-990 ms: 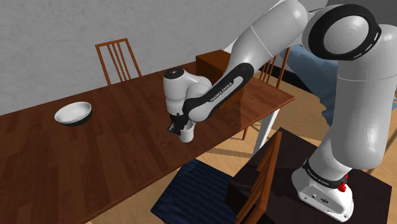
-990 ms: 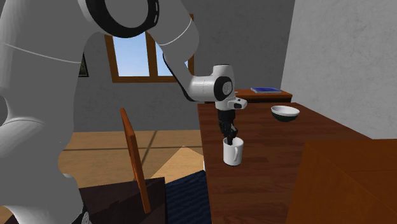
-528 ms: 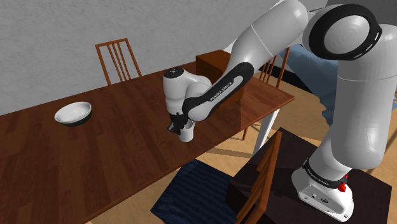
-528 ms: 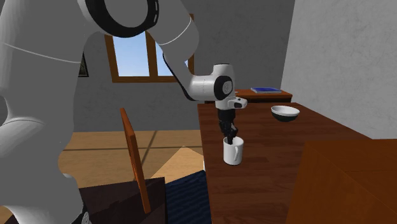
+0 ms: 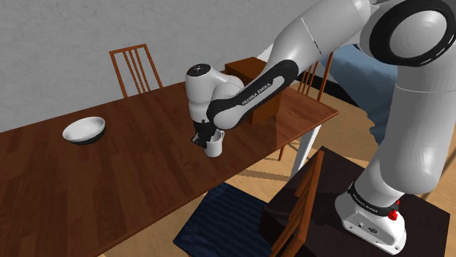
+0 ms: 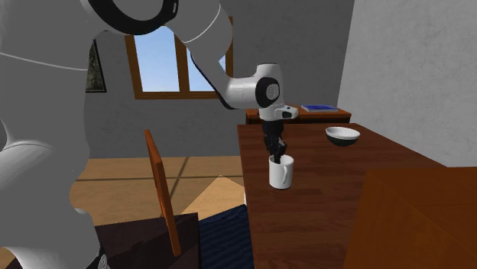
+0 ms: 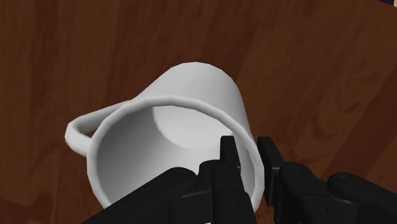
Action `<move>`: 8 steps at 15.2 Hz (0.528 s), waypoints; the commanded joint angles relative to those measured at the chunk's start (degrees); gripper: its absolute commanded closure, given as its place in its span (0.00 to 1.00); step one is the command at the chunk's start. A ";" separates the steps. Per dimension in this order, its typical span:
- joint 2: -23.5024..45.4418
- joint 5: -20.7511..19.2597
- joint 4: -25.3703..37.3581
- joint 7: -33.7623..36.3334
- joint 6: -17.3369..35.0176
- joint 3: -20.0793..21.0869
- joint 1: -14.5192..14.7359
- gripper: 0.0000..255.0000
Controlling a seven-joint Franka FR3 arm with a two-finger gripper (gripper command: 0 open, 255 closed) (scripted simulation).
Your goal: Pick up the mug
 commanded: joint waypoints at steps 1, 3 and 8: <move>-0.73 0.64 0.62 -0.44 -1.27 0.30 -0.08 1.00; -1.63 1.35 1.07 -1.02 -2.49 0.58 -0.27 1.00; -2.96 2.42 1.89 -1.89 -4.44 0.95 -0.52 1.00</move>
